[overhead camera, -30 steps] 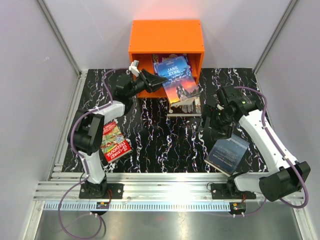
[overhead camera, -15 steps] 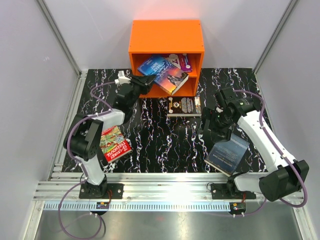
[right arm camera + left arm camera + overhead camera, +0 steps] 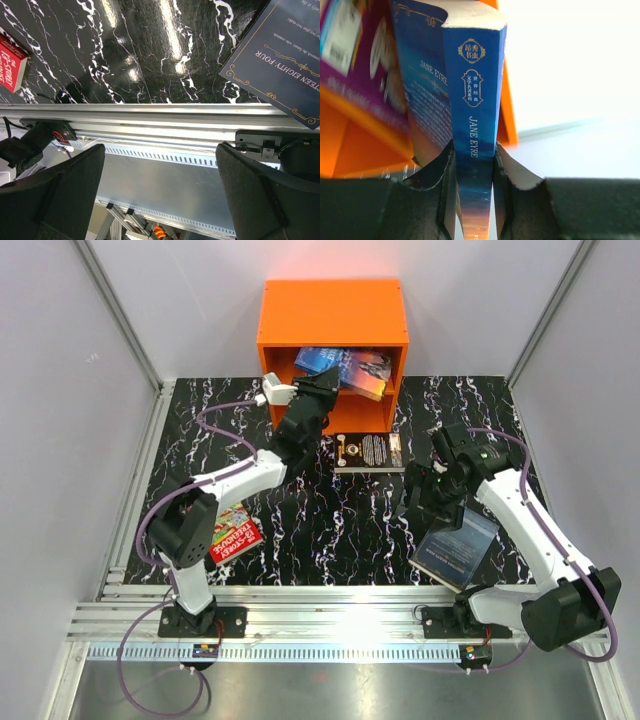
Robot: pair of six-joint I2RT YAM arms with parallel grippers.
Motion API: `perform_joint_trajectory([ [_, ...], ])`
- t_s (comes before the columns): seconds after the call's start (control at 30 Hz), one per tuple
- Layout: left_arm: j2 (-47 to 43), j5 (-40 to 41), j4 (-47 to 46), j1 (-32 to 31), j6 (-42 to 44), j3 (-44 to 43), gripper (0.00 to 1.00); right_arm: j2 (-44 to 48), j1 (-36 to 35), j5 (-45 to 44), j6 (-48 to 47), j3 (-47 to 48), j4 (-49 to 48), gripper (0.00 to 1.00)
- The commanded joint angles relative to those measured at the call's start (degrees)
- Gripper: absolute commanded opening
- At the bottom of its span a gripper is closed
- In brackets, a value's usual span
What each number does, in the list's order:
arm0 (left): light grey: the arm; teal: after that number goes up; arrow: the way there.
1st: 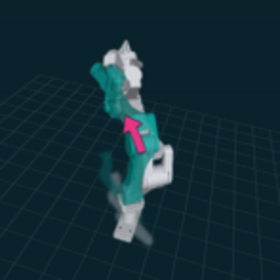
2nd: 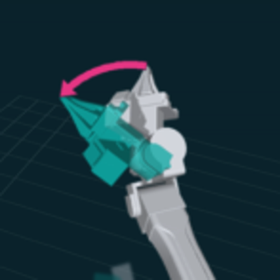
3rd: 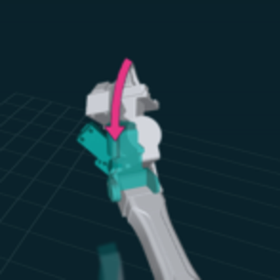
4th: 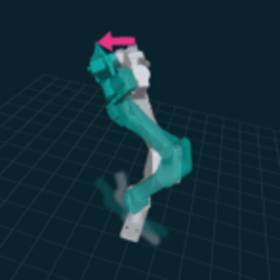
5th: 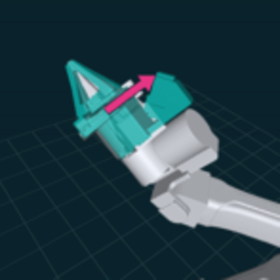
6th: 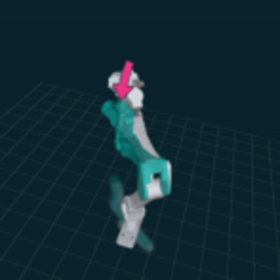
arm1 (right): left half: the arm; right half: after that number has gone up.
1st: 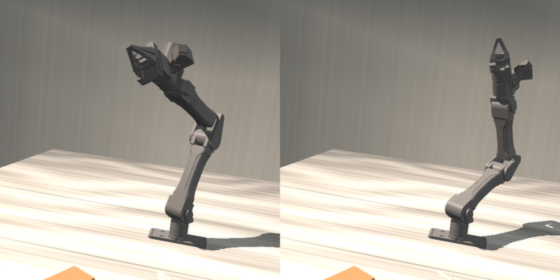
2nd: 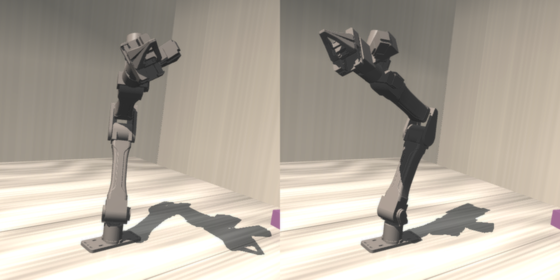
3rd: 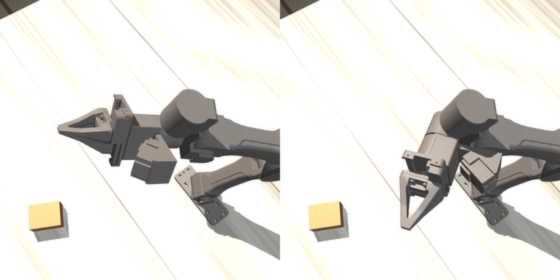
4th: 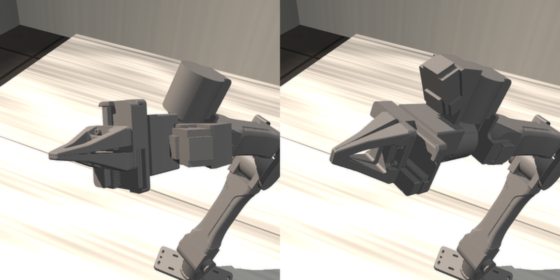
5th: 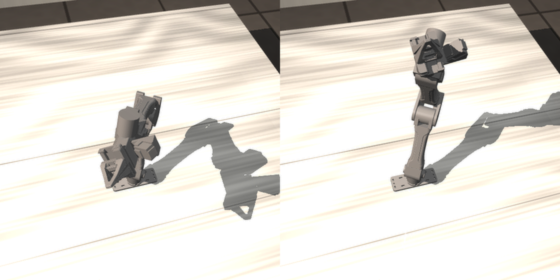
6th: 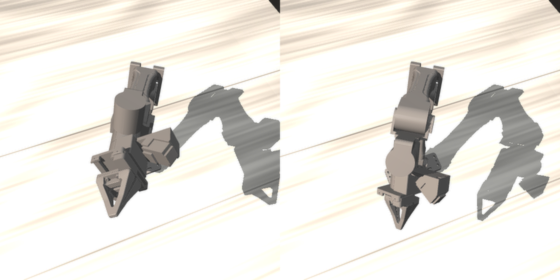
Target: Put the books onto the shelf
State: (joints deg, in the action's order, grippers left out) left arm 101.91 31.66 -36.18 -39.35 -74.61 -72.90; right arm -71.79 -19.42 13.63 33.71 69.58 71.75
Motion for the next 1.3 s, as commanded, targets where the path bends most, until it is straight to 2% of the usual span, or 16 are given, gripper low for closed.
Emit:
perform_joint_trajectory([
  [0.0,0.39,13.25,-7.86,1.47,-1.24,-8.65,0.00,2.53,0.35,0.09,-0.14,0.20,0.32,1.00],
  [0.1,1.62,16.76,-6.62,1.21,-4.66,-8.14,0.00,3.41,0.35,-0.62,-0.58,0.03,1.20,1.00],
  [0.27,5.57,21.07,-11.01,0.24,-10.11,-6.55,0.00,4.20,0.35,-0.53,-0.75,-1.11,1.47,1.00],
  [0.4,8.91,21.43,-7.60,0.15,-15.65,-8.12,0.00,4.03,0.35,-0.62,-1.19,-1.20,1.56,1.00],
  [0.53,13.13,18.97,-6.01,-0.02,-13.20,-14.18,0.00,3.76,0.35,-0.45,-1.28,-1.99,0.85,1.00],
  [0.6,14.10,19.23,-2.51,-0.02,-12.84,-19.36,0.00,3.15,0.26,-0.09,-1.28,-1.99,0.68,1.00],
  [0.67,14.81,20.72,5.49,0.07,-14.51,-23.66,0.00,2.88,0.35,-0.09,-1.37,-1.56,0.76,1.00],
  [0.93,17.89,22.04,22.36,-0.11,-20.75,-33.26,0.00,1.83,0.52,-0.62,-2.07,-0.77,0.76,1.00],
  [1.0,18.68,22.04,25.53,-0.20,-21.71,-34.76,0.00,1.48,0.61,-0.71,-2.25,-0.33,0.59,1.00],
  [1.03,18.94,21.87,26.25,-0.20,-22.33,-35.89,0.03,1.30,0.70,-0.71,-2.42,-0.24,0.50,1.00],
  [1.07,19.72,21.52,25.99,-0.20,-22.25,-36.08,0.09,1.13,0.61,-0.71,-2.34,-0.06,0.50,1.00],
  [1.27,22.19,21.25,29.77,-0.02,-24.36,-39.15,0.11,0.33,0.79,-0.18,-2.34,-0.06,-0.20,1.00],
])
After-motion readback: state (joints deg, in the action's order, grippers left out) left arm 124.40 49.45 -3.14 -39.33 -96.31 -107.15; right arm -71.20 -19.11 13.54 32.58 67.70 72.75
